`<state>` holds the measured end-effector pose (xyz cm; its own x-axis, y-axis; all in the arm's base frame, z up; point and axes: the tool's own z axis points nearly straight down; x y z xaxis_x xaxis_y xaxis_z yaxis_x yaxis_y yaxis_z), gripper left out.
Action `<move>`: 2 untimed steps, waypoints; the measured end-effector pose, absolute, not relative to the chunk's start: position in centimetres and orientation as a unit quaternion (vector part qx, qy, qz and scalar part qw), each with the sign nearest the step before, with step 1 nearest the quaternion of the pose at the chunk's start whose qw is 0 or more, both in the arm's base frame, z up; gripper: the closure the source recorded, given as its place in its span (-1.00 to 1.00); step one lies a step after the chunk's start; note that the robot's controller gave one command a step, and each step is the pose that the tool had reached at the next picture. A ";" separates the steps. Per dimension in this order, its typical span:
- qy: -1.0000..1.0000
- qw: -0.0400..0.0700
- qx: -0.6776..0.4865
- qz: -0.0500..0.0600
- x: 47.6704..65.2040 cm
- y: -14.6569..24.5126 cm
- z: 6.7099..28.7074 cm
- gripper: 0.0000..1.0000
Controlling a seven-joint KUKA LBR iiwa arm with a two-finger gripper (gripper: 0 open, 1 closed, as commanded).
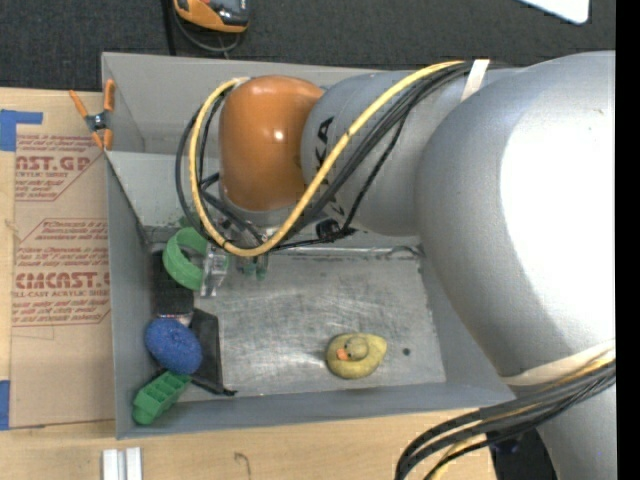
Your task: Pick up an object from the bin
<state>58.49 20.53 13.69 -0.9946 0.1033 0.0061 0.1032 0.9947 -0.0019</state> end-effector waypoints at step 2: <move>-0.999 0.001 -0.051 0.000 58.0 24.7 10.9 -1.00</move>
Offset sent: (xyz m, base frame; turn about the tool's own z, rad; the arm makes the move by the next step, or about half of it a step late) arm -0.0038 0.0407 -0.0268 0.0008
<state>58.00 24.73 10.87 -0.9948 0.1018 0.0016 0.1018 0.9948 0.0005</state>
